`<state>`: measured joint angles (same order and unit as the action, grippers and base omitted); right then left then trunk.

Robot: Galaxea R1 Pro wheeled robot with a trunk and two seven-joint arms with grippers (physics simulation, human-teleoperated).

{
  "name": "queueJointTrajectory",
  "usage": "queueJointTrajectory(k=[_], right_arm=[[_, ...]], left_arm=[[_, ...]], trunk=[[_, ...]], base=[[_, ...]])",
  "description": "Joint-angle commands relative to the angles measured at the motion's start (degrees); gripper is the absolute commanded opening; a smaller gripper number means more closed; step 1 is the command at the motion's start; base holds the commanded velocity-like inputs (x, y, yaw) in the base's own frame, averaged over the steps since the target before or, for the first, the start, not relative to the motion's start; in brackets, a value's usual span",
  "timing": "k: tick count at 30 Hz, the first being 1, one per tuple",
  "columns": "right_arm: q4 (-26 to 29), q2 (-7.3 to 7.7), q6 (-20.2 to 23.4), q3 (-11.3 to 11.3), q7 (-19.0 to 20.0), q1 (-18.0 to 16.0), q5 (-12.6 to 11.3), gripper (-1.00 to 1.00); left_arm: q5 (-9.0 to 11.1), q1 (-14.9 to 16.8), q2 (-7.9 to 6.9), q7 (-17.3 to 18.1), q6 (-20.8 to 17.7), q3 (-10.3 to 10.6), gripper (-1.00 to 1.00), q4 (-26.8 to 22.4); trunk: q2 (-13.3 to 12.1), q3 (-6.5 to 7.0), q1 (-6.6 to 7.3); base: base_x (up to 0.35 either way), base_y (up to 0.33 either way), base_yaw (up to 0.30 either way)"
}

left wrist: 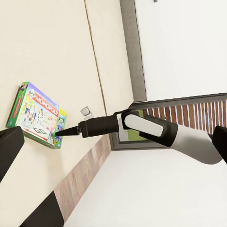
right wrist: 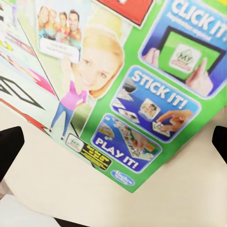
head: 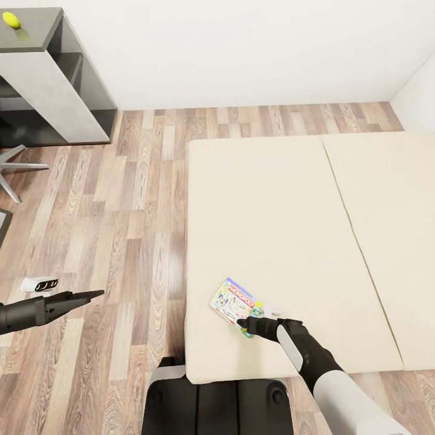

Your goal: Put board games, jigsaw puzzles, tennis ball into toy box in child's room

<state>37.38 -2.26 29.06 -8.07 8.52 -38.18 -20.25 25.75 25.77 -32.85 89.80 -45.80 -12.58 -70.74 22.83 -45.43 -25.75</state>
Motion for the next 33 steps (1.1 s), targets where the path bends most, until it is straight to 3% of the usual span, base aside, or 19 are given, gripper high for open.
queueJointTrajectory(k=[1,12,27,33], right_arm=[[0.1,0.04,0.3,0.0,0.0,0.0,0.0,1.0],[0.2,0.29,0.5,0.1,-0.1,-0.2,-0.1,1.0],[0.4,0.27,1.0,0.0,-0.4,-3.4,-0.3,1.0],[0.3,0.23,1.0,0.1,-2.4,-4.7,-0.3,1.0]], left_arm=[[0.0,0.0,-0.02,0.2,-0.6,0.0,1.0,0.0],[0.0,0.1,-0.02,0.2,-0.6,0.0,1.0,0.0],[0.0,0.1,-0.02,0.2,-0.6,0.0,1.0,0.0],[0.0,0.1,-0.02,0.2,-0.6,0.0,1.0,0.0]], trunk=[[0.1,-0.06,-0.03],[0.1,-0.06,-0.03],[0.1,-0.06,-0.03],[0.1,-0.06,-0.03]], base=[[0.0,0.0,0.0],[0.0,0.0,0.0],[0.0,0.0,0.0],[0.0,0.0,0.0]])
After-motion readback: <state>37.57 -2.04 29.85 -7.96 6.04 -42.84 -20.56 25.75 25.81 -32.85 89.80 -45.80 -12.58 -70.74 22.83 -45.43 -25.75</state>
